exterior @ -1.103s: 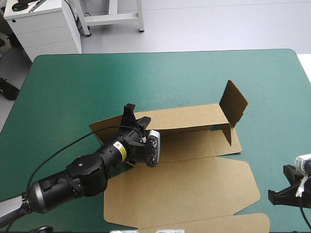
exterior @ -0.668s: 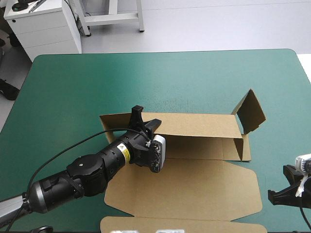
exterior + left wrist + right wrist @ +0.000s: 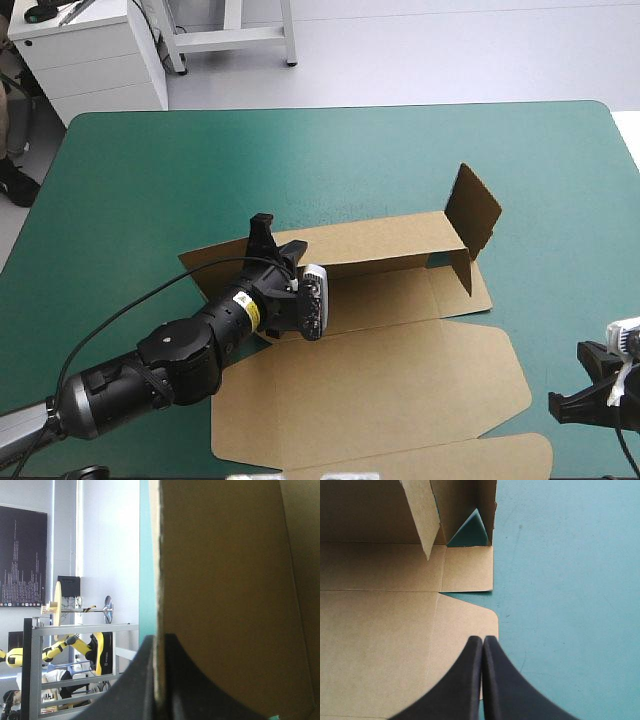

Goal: Fold the box

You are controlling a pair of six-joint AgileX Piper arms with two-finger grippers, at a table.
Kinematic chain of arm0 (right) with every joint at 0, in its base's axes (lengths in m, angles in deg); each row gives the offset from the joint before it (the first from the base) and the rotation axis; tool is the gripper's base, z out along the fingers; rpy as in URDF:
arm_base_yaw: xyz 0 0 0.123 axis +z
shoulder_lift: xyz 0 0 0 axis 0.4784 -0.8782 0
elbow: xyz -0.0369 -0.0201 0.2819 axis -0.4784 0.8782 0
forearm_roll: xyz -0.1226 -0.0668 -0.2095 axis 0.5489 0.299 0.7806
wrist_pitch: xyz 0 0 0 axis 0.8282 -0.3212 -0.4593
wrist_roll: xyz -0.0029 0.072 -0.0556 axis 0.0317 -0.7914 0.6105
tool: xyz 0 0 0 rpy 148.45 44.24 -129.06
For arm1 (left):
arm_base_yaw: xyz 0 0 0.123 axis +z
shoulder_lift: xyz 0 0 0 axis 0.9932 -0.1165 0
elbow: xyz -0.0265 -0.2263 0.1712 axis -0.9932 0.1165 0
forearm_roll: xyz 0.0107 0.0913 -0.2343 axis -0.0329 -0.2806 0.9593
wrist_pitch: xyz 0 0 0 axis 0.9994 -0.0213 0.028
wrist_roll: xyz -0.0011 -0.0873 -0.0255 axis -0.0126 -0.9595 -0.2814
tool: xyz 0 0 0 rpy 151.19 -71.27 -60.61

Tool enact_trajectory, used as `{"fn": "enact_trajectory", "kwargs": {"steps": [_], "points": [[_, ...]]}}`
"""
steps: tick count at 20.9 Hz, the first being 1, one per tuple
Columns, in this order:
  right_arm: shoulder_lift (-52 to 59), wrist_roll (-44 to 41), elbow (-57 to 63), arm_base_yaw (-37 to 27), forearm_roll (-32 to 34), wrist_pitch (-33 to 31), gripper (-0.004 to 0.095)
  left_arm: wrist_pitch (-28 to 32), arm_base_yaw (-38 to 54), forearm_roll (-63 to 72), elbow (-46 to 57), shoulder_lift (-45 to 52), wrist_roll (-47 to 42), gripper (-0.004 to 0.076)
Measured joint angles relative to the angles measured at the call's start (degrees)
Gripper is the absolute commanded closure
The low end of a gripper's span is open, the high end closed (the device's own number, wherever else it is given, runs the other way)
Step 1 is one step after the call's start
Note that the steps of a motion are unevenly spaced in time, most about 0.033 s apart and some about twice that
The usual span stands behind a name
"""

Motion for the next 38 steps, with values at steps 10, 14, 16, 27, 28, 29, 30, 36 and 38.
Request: {"fn": "enact_trajectory", "kwargs": {"steps": [10, 14, 16, 27, 28, 29, 30, 36, 38], "points": [[0.0, 0.8, 0.0, 0.0, -0.5, 0.0, 0.0926, 4.1, 0.0, -3.9, 0.1, -0.3, 0.2, 0.0731], [0.0, 0.9, 0.0, 0.0, -0.8, 0.0, 0.0918, 3.8, 0.0, -4.3, 0.1, -1.5, -0.5, 0.0731], [0.0, 0.9, 0.0, 0.0, -0.8, 0.1, 0.0890, 3.8, 0.0, -4.4, 0.1, -1.8, -0.7, 0.0731], [-11.4, 2.2, -16.3, 0.0, -0.9, 1.7, 0.0274, 2.1, 0.0, -5.8, -0.1, -4.1, -1.7, 0.0731], [-14.5, 2.3, -18.7, 0.0, -0.5, 2.0, 0.0274, 2.1, 0.0, -6.0, -0.1, -4.1, -1.8, 0.0731], [-15.9, 2.4, -19.7, 0.0, -0.1, 2.3, 0.0275, 2.1, 0.0, -6.0, -0.1, -4.2, -1.8, 0.0731], [-19.3, 2.7, -22.0, 0.0, 0.7, 2.9, 0.0274, 2.1, 0.0, -6.0, -0.1, -4.2, -1.8, 0.0731], [-34.1, 3.2, -34.6, 0.0, 4.1, 3.9, 0.0274, 2.1, 0.0, -6.0, -0.1, -4.2, -2.0, 0.0731], [-39.8, 3.2, -39.4, 0.0, 4.3, 4.0, 0.0274, 2.1, 0.0, -6.0, -0.1, -4.2, -2.1, 0.0731]]}}
